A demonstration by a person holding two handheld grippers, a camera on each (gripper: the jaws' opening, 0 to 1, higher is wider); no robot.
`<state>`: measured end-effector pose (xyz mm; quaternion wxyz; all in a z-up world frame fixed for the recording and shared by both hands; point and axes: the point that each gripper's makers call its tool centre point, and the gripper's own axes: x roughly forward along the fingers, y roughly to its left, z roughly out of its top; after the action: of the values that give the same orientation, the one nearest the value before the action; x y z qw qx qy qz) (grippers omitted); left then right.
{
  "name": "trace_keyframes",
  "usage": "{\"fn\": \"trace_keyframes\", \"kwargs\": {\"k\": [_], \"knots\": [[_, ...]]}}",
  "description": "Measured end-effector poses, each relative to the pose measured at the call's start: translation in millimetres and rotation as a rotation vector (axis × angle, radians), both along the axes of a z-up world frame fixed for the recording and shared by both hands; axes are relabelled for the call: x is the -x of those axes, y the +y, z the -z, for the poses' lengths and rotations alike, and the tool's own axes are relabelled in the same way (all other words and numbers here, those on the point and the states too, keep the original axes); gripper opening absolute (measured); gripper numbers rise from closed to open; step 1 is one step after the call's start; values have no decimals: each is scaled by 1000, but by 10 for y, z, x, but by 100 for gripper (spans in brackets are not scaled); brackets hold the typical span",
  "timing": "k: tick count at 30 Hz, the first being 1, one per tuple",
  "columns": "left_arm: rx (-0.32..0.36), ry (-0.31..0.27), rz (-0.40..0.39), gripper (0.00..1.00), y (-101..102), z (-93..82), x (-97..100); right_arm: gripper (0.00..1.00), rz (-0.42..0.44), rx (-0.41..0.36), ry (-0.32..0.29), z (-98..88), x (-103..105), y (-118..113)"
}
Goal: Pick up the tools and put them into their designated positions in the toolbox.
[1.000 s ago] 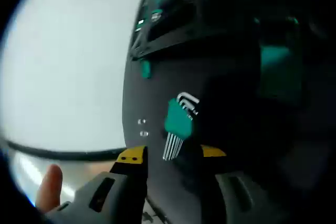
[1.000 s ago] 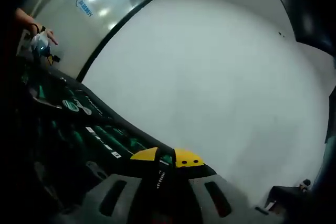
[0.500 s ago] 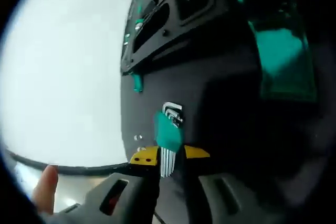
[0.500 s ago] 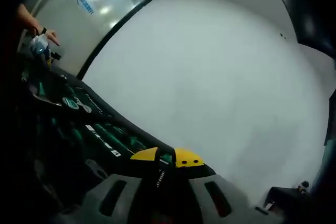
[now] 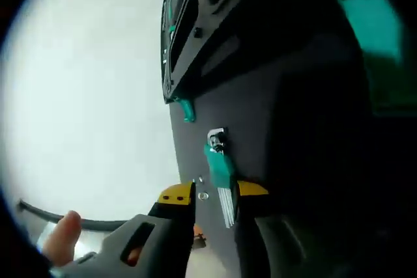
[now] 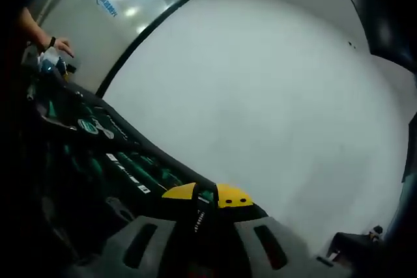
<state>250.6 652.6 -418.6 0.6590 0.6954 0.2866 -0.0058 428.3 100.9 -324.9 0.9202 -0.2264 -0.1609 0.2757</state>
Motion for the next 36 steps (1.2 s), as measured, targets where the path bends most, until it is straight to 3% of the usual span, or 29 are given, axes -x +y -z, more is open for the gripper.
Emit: {"fn": "trace_keyframes", "kwargs": {"k": [3, 7, 9, 13, 17, 22, 26, 28, 29, 31, 36], "knots": [[-57, 46, 40, 18, 9, 19, -39, 8, 1, 3, -1, 3, -4, 4], [-67, 26, 33, 18, 14, 36, -52, 8, 1, 5, -1, 3, 0, 6], [-123, 43, 85, 18, -14, 26, -63, 8, 1, 5, 0, 2, 1, 8], [-36, 79, 98, 18, -34, 20, -56, 8, 0, 14, 0, 15, -6, 18], [-33, 133, 105, 18, -37, 30, -91, 8, 2, 23, -1, 23, -7, 26], [3, 86, 75, 17, -57, 25, -178, 8, 4, 21, -1, 19, -7, 18], [-91, 48, 59, 10, 13, 91, -244, 8, 3, 19, -2, 14, 0, 17], [-76, 31, 59, 7, -36, 113, -265, 8, 1, 20, -2, 14, 2, 19], [-30, -14, 8, 7, -10, 80, -247, 8, 0, 20, -2, 16, 3, 20], [31, -32, -37, 7, 48, 91, -259, 8, -3, 23, -2, 21, 6, 26], [31, 19, -61, 2, 65, 141, -278, 8, -5, 27, -4, 22, 9, 35]]}}
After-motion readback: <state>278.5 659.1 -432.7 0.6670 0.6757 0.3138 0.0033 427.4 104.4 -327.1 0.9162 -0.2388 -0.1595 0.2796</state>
